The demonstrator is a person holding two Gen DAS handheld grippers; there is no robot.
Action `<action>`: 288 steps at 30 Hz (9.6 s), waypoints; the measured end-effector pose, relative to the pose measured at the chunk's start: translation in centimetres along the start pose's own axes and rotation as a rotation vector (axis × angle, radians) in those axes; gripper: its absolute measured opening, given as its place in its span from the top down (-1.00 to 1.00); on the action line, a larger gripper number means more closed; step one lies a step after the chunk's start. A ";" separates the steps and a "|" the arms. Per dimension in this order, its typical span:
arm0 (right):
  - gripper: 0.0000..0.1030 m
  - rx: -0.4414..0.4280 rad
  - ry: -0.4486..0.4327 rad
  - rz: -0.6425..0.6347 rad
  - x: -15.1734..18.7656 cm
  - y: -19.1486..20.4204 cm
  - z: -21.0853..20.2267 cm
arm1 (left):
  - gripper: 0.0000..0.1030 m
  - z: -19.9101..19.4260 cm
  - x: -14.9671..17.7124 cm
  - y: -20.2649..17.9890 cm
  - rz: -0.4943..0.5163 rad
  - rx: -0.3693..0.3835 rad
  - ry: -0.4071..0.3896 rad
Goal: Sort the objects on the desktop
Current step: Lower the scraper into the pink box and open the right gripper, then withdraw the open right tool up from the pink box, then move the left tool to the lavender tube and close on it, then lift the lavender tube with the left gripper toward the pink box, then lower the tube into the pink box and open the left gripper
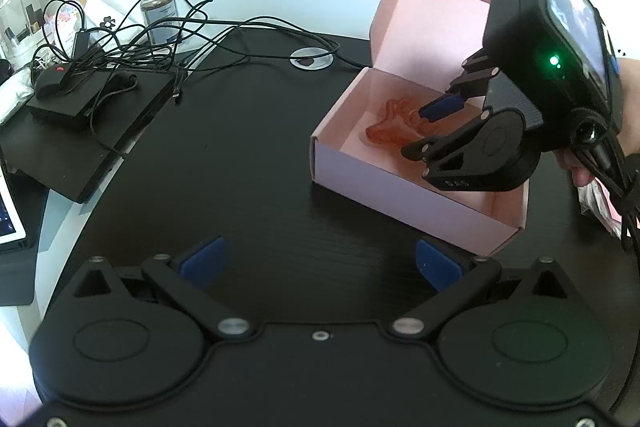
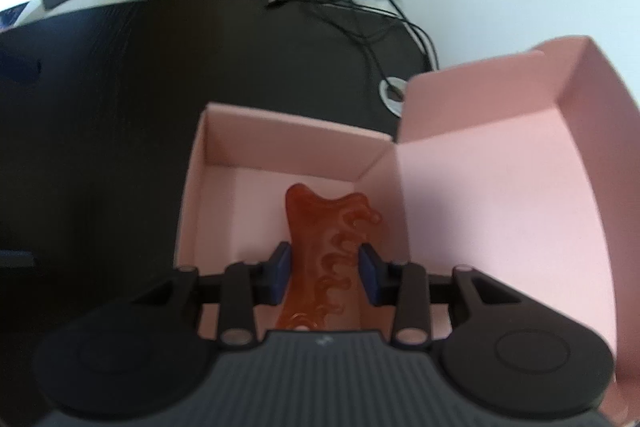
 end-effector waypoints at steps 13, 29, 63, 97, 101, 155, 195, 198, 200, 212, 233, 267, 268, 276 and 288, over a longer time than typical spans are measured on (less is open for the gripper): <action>0.31 0.000 0.007 0.006 -0.1 -0.5 1.3 | -1.00 0.3 -0.2 0.7 -0.018 -0.002 0.006; 0.14 -0.147 0.037 0.340 1.5 -1.2 -4.2 | -1.00 0.0 -0.6 0.2 -0.007 0.035 -0.003; -0.04 -0.156 0.141 0.190 8.3 0.5 -4.6 | -1.00 -1.2 0.3 -0.8 -0.003 0.023 -0.026; -0.98 0.077 -0.347 1.082 15.7 3.7 -14.0 | -1.00 -2.8 1.1 -1.7 0.112 0.064 -0.048; -0.98 0.159 -0.298 1.092 17.4 5.6 -14.4 | -1.00 -2.8 1.5 -2.4 0.118 0.091 -0.038; -0.99 0.132 -0.206 1.082 27.4 3.7 -8.2 | -0.82 8.6 -8.1 -40.3 0.694 0.203 -0.018; -0.99 0.114 -0.225 1.057 27.0 3.0 -8.0 | 0.38 7.1 -8.5 -37.0 0.630 0.327 -0.013; -0.99 0.105 -0.215 1.048 26.7 3.2 -8.1 | 0.38 5.5 -8.2 -35.4 0.581 0.326 -0.035; -0.99 0.105 -0.199 1.043 26.6 3.5 -8.2 | 0.38 4.3 -7.7 -34.3 0.570 0.322 -0.056; -0.98 0.172 -0.060 0.995 27.3 5.1 -9.3 | 0.38 -2.4 -3.4 -23.4 0.435 0.305 -0.156; -0.98 0.133 -0.086 0.919 19.4 8.0 -9.1 | 0.39 2.5 -5.5 -11.7 0.319 0.249 -0.035; -0.98 0.115 -0.099 0.938 18.6 7.1 -8.6 | 0.04 7.1 -6.9 -14.3 0.486 0.238 0.102; -0.98 0.114 -0.099 0.941 18.6 7.0 -8.6 | -0.05 7.0 -7.1 -14.1 0.479 0.231 0.092; -0.98 0.119 -0.099 0.951 18.6 6.8 -8.8 | -0.16 5.7 -7.6 -12.9 0.431 0.222 0.044; -0.98 0.157 -0.088 0.964 19.2 6.7 -8.9 | -0.78 2.5 -6.5 -12.1 0.423 0.099 -0.111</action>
Point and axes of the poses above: each gripper's, at about its wrist camera, not at the fingertips, and z roughly the way its jaws point, y to its left, x to its underside, the point moved 8 cm from there along z, roughly the way its jaws point, and after that the axes turned 11 degrees about y, right-handed, at the moved point
